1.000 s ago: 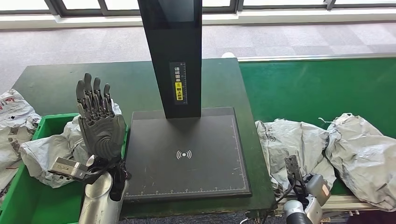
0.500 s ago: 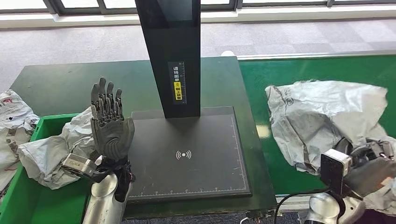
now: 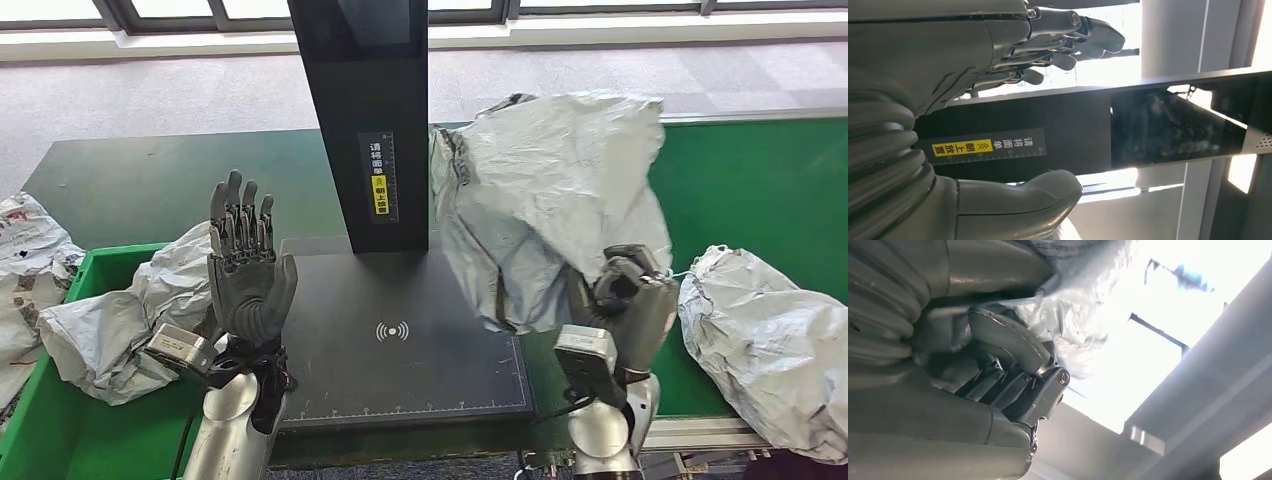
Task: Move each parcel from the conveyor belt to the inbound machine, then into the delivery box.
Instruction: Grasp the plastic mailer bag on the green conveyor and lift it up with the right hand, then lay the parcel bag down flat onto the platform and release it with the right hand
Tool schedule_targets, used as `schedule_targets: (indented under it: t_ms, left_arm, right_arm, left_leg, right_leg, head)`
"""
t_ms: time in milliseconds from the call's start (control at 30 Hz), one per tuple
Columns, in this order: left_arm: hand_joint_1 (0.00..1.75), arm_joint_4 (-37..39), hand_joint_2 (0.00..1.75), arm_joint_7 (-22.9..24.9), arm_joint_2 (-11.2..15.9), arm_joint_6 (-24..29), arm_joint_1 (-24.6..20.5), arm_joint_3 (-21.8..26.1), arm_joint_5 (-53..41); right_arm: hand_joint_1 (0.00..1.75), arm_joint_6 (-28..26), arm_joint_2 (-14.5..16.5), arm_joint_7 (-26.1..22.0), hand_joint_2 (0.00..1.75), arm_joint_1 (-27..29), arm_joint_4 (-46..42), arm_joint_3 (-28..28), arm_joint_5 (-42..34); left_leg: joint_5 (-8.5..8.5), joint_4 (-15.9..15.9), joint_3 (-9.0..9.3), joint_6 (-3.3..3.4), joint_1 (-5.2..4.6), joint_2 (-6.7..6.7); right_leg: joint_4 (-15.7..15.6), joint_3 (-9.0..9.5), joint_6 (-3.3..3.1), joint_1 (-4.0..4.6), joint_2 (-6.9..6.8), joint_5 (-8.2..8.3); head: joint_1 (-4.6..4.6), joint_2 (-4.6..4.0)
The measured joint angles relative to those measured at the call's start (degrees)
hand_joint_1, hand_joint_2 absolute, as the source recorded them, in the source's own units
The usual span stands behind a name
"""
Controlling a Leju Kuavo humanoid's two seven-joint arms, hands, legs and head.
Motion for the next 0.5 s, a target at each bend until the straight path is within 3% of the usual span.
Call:
schedule_targets:
  t_ms: [133, 267, 500]
  left_arm:
    - [0.0, 0.08, 1.75, 0.0, 0.0, -0.24, 0.0, -0.01, -0.08]
    - [0.0, 0.21, 1.75, 0.0, 0.0, -0.6, -0.01, -0.01, -0.25]
    - [0.0, 0.55, 1.75, 0.0, 0.0, -1.02, -0.06, 0.0, -0.5]
  right_arm:
    - [1.75, 1.87, -0.39, -0.01, 1.75, 0.21, 5.01, 4.74, -1.82]
    - [1.75, 7.07, -0.87, -0.01, 1.75, 0.47, 8.69, 8.13, -3.88]
    - [1.75, 12.27, -1.31, 0.0, 1.75, 0.67, 13.34, 10.26, -4.57]
  left_leg:
    - [0.02, 0.0, -0.02, -0.04, 0.02, -0.11]
    - [0.0, 0.0, -0.04, -0.03, 0.02, -0.08]
    - [0.0, 0.0, -0.05, -0.03, 0.02, -0.08]
  right_leg:
    - [0.02, 0.02, -0.01, 0.0, -0.06, -0.01]
    - [0.01, -0.01, -0.02, -0.01, -0.02, -0.02]
    - [0.0, -0.01, -0.02, 0.0, -0.04, -0.03]
  head:
    - [0.02, 0.0]
    - [0.02, 0.0]
    - [0.02, 0.0]
